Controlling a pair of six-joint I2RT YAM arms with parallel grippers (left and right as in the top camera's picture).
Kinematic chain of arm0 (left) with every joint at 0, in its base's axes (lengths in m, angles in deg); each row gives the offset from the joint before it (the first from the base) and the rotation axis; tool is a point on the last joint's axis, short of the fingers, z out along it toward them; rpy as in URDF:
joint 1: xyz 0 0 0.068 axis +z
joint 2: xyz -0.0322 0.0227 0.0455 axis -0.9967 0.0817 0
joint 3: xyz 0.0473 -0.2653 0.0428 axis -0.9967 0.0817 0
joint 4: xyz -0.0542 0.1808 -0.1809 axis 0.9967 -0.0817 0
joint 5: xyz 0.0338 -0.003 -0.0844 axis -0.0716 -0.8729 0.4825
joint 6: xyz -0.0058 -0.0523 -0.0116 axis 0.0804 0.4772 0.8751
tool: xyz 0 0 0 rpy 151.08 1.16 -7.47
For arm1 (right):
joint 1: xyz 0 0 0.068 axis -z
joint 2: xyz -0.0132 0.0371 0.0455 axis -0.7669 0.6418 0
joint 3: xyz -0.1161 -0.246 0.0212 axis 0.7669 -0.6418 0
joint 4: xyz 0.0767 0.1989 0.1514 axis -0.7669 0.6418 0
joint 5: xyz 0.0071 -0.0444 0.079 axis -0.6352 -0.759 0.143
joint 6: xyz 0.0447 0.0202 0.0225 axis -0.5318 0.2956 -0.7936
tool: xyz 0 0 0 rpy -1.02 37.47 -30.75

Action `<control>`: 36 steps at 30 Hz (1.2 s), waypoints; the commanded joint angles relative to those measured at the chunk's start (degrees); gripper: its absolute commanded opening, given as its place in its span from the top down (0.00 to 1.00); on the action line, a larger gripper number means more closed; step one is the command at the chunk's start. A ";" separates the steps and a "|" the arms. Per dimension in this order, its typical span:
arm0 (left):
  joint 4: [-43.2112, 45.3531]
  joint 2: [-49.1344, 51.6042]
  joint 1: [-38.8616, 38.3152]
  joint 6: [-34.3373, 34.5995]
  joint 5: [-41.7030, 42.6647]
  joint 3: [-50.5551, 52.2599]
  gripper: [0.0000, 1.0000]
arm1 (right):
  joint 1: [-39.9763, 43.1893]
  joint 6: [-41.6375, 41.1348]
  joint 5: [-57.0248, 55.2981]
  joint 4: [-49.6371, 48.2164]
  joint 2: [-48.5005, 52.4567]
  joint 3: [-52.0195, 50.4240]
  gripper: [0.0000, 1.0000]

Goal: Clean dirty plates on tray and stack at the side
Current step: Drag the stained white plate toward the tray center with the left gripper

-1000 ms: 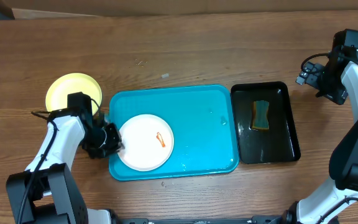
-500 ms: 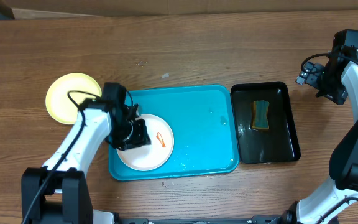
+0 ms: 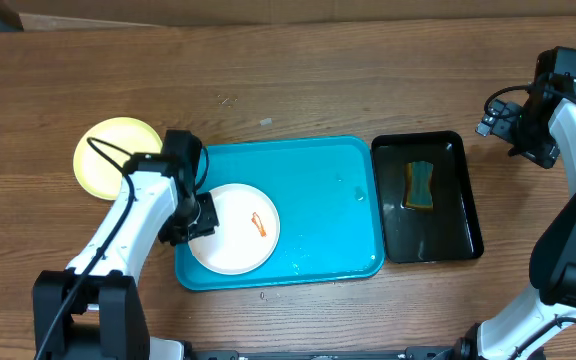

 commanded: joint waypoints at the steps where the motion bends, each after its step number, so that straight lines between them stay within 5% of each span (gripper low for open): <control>1: 1.46 -0.50 0.15 3.52 -2.86 2.05 0.67 | 0.17 -0.17 -0.37 -0.11 -1.33 0.76 0.00; 6: 2.64 -0.50 0.11 4.90 -2.36 4.00 0.68 | 0.17 -0.17 -0.35 -0.11 -1.33 0.76 0.00; 20: 12.55 -0.50 -1.22 4.11 16.33 7.48 0.67 | 0.17 -0.17 -0.37 -0.11 -1.33 0.74 0.00; 31: -3.63 -0.52 2.43 -1.42 1.51 -2.71 0.65 | 0.17 -0.17 -0.37 -0.11 -1.33 0.74 0.00; 36: -2.21 -0.50 2.64 -1.16 -0.31 0.61 0.64 | 0.17 -0.17 -0.37 -0.11 -1.33 0.76 0.00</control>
